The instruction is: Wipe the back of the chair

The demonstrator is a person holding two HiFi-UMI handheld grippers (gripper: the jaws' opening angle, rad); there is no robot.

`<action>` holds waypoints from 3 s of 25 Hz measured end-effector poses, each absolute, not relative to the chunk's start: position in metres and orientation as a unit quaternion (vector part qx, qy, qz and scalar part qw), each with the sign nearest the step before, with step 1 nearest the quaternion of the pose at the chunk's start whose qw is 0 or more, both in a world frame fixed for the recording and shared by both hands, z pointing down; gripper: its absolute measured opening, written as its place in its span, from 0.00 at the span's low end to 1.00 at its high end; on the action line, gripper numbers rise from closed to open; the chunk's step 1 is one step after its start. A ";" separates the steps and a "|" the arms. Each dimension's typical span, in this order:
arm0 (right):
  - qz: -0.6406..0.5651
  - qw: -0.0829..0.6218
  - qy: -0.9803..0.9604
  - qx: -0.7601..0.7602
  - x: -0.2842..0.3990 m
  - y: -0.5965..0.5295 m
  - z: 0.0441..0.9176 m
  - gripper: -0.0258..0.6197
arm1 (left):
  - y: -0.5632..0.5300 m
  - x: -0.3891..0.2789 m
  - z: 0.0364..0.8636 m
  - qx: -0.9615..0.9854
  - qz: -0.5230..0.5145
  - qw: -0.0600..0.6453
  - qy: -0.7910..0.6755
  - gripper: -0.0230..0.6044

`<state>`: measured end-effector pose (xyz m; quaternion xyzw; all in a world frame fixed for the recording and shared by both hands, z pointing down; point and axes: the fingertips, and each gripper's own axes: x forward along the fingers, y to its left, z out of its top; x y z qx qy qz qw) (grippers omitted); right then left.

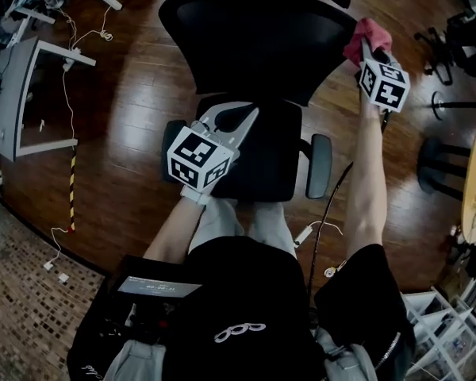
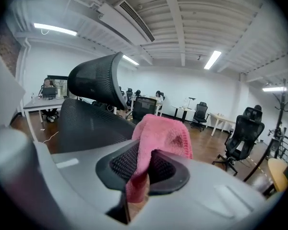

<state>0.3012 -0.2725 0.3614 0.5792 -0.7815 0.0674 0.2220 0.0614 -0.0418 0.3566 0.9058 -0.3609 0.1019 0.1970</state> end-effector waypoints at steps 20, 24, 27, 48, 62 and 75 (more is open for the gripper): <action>0.072 0.234 -0.888 0.389 0.121 -0.028 0.342 0.10 | 0.009 0.022 0.317 0.917 0.076 0.171 -0.353 0.02; 0.092 0.237 -0.891 0.376 0.115 0.002 0.346 0.10 | 0.024 0.020 0.301 0.924 0.011 0.177 -0.338 0.02; 0.090 0.232 -0.899 0.360 0.102 0.013 0.346 0.10 | 0.025 0.012 0.299 0.924 0.009 0.174 -0.341 0.02; 0.099 0.218 -0.905 0.353 0.099 0.026 0.361 0.10 | 0.014 0.016 0.308 0.914 0.050 0.166 -0.367 0.02; 0.105 0.227 -0.900 0.358 0.100 0.028 0.372 0.10 | 0.016 0.013 0.314 0.912 0.055 0.171 -0.370 0.02; 0.118 0.216 -0.902 0.355 0.099 0.035 0.369 0.10 | 0.022 0.015 0.312 0.910 0.059 0.173 -0.372 0.02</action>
